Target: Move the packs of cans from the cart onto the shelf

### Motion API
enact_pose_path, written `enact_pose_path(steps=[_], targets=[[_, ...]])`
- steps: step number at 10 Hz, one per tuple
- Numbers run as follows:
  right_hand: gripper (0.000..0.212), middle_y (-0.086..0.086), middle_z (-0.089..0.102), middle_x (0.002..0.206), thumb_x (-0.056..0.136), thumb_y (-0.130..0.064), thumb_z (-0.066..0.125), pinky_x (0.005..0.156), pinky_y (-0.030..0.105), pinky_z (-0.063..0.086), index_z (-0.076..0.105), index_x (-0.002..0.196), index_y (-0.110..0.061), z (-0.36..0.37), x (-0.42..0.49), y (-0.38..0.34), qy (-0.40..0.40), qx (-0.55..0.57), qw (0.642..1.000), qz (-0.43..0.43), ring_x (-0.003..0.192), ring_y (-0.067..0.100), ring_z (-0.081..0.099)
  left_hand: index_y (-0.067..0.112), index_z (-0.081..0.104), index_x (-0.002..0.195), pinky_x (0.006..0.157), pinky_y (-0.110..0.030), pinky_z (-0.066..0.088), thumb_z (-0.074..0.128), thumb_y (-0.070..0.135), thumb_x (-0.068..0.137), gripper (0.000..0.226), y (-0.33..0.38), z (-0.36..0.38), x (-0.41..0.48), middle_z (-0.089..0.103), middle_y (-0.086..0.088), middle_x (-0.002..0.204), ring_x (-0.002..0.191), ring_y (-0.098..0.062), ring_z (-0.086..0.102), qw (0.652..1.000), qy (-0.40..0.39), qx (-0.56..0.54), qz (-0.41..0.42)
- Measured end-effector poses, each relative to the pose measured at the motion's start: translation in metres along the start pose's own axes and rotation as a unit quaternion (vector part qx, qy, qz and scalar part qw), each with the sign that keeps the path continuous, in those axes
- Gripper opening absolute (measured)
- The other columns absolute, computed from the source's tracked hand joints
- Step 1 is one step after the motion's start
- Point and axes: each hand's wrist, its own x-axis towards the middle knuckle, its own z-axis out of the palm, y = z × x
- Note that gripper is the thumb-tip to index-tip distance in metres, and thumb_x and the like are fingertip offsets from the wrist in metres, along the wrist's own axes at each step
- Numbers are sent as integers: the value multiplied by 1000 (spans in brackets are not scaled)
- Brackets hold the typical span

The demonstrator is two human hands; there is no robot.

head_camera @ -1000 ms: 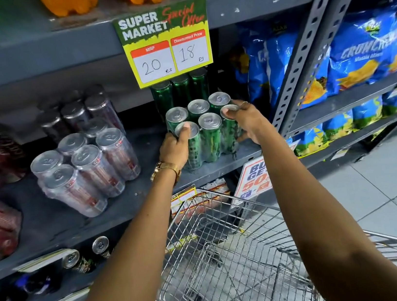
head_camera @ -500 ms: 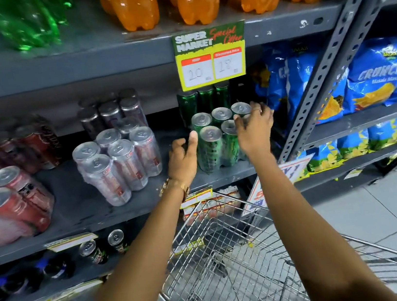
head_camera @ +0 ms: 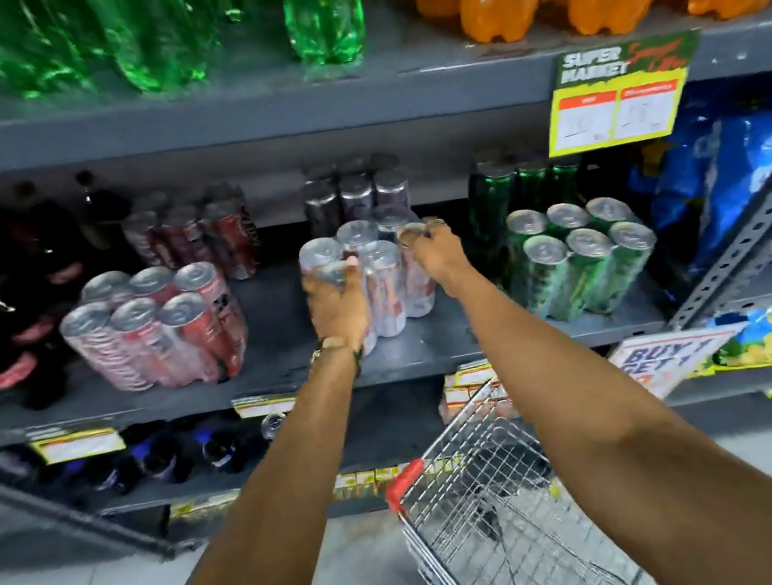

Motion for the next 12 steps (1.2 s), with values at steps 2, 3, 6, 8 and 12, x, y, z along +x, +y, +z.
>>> enact_pose_path(steps=[2,3,6,8,12], targets=[[45,9,62,111,88,-34,60,78,31,45,59,123,-7,-1,-20,12,35,34,999,20,94,21,57,11,39,142,102,-33,41,48,32,95,52,-5,-11,16,54,-15,140,126,-32,52,999,6,1,41],[40,9,59,94,90,-34,57,82,42,53,62,115,-2,1,-36,21,57,38,998,14,86,22,55,8,53,129,91,-25,38,50,31,94,41,-6,-22,31,60,-13,132,122,-31,55,998,-19,15,51],[43,11,61,111,92,-32,58,95,53,53,60,126,-6,-6,-51,14,44,47,997,42,95,23,55,12,57,127,86,-24,34,50,34,94,40,-14,-29,30,63,-14,128,118,-32,57,996,-28,46,66],[42,12,61,112,92,-32,57,94,55,53,60,125,-6,-10,-56,9,36,44,998,41,94,23,54,12,51,134,99,-33,40,46,38,95,47,-10,-31,25,59,-15,134,124,-36,52,993,-46,82,70],[79,17,27,160,95,-42,49,110,28,37,11,155,-6,-23,-106,-9,7,14,996,-90,139,19,39,2,-2,152,122,-43,12,43,50,94,88,4,-51,-21,4,-19,162,151,-34,6,957,-59,168,230]])
